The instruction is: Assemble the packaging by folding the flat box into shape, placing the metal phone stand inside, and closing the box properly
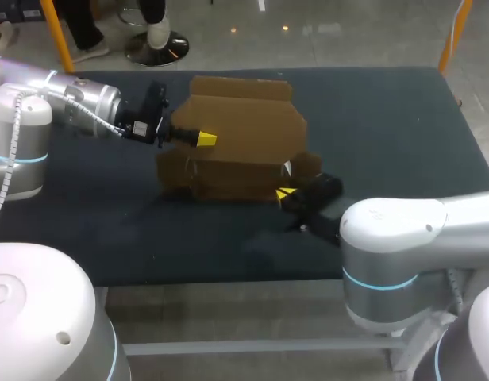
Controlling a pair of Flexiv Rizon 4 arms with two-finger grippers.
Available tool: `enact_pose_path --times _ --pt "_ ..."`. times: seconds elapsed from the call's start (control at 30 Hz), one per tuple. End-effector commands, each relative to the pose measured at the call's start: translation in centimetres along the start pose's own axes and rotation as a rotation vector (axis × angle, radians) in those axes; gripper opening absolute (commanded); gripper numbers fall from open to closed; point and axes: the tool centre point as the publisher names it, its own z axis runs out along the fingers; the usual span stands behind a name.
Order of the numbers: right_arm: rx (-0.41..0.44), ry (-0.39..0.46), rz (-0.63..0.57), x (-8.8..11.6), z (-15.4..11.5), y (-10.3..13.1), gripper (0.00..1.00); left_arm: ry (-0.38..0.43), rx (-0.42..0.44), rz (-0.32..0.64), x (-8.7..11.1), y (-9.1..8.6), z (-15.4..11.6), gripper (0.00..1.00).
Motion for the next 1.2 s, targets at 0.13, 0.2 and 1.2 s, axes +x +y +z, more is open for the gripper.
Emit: enact_pose_path --times 0.13,0.2,1.2 --pt "-0.029 0.090 -0.012 -1.4 -5.9 -0.6 0.33 0.001 -0.003 0.000 -0.1 0.3 0.0 0.00" --pt "-0.027 0.068 -0.014 -2.0 -6.4 -0.7 0.41 0.001 -0.003 0.000 -0.1 0.3 0.0 0.00" --pt "-0.017 0.082 -0.106 -7.4 -9.2 -1.6 1.00 0.001 -0.003 0.000 -0.1 0.3 0.0 0.00"
